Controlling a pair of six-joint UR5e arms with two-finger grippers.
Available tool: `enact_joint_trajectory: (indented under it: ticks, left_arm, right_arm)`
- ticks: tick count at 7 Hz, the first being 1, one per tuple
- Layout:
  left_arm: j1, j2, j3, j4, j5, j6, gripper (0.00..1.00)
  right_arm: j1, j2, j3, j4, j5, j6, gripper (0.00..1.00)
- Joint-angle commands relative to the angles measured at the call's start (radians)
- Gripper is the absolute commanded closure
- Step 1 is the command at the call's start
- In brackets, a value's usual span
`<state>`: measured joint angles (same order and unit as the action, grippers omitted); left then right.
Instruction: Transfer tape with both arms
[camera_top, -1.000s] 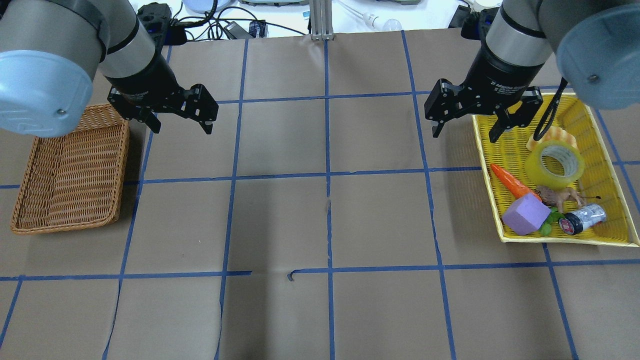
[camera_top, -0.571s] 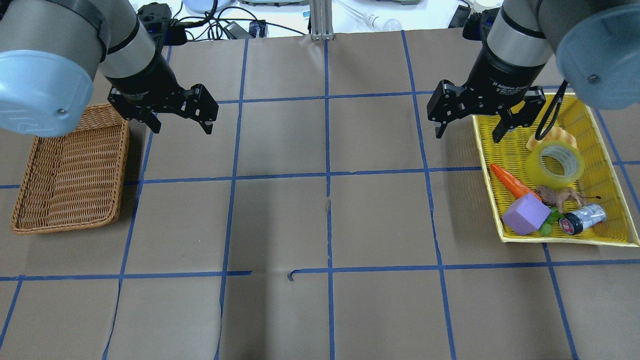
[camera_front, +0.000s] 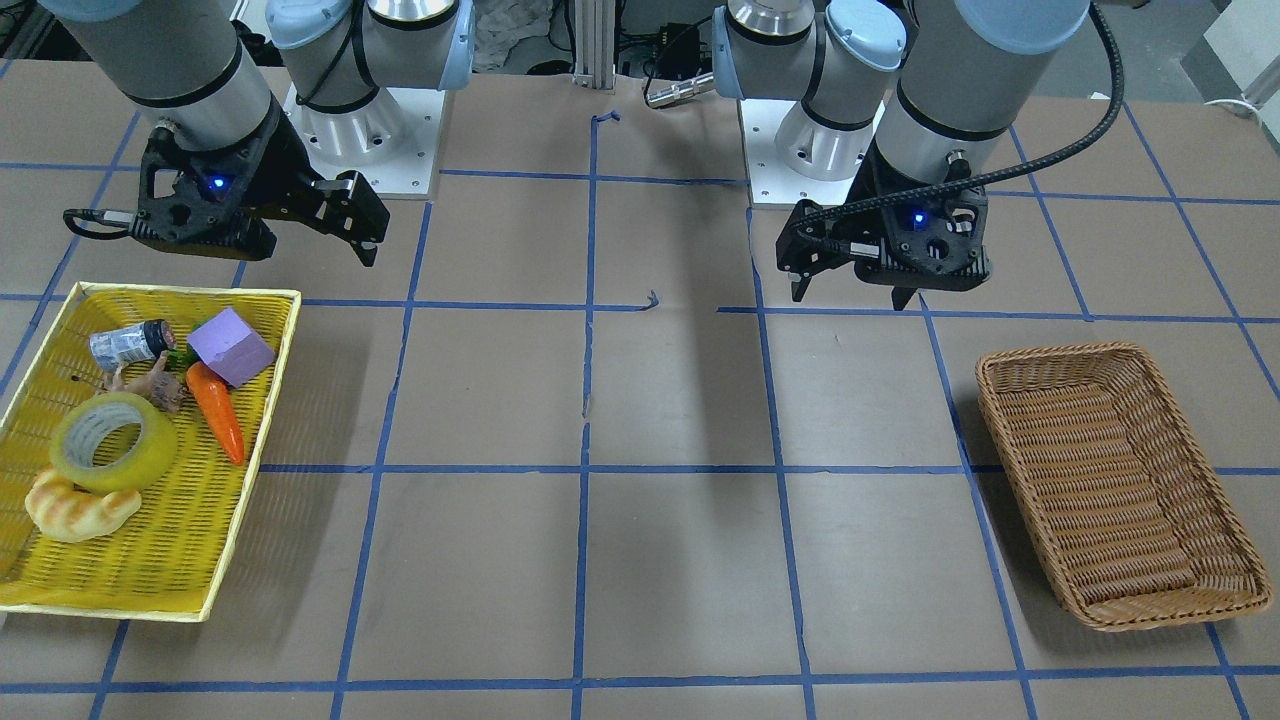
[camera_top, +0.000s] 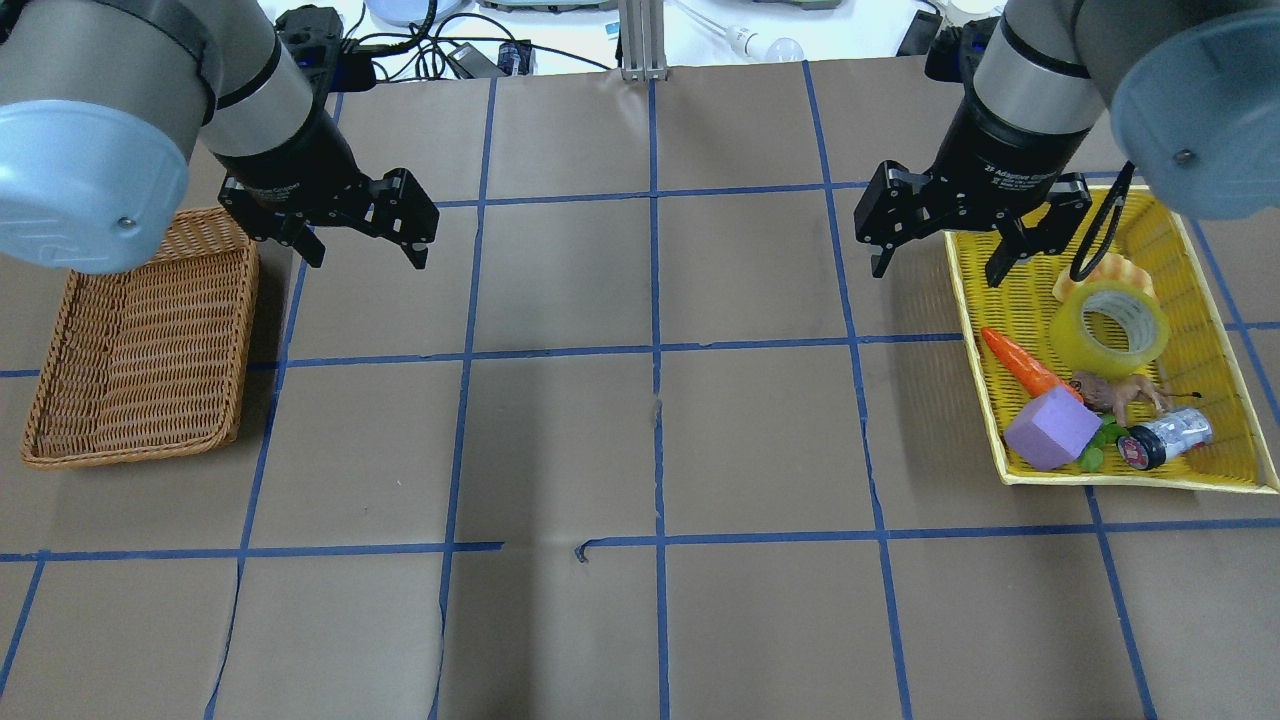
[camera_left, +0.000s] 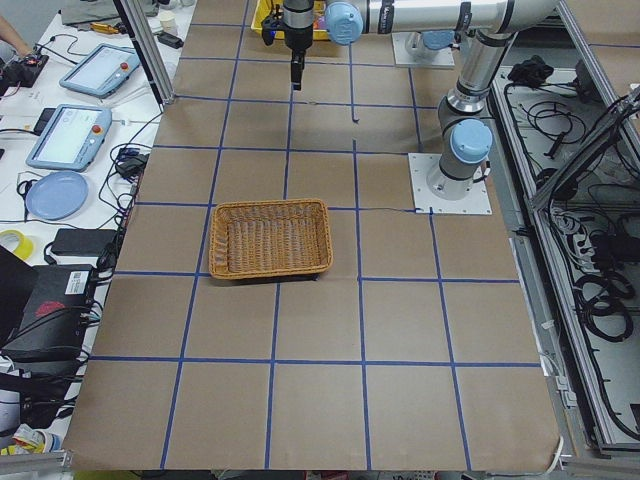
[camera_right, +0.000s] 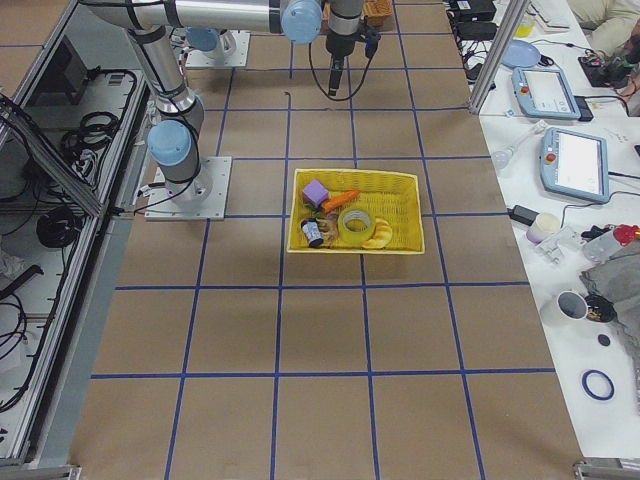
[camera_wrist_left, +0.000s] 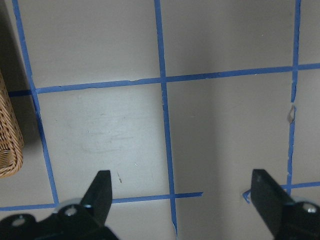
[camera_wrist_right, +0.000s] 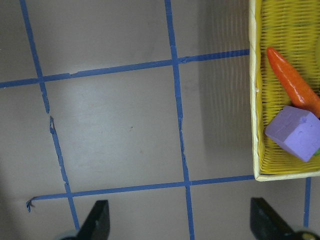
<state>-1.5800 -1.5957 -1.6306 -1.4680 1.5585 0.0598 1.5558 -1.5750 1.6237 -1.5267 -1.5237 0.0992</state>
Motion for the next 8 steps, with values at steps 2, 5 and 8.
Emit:
enact_joint_trajectory:
  ticks: [2,5,8]
  left_arm:
    - [0.000,0.002,0.000,0.000,0.005,0.000,0.00]
    - [0.002,-0.001,0.000,0.000,0.000,0.000,0.00]
    - [0.002,-0.004,-0.002,0.003,0.002,0.000,0.00]
  right_arm:
    - [-0.005,0.001,-0.001,0.000,0.000,-0.001,0.00]
    - [-0.058,0.007,-0.002,-0.070,-0.076,-0.026,0.00]
    - [-0.331,0.174,0.019,-0.308,-0.118,-0.159,0.00]
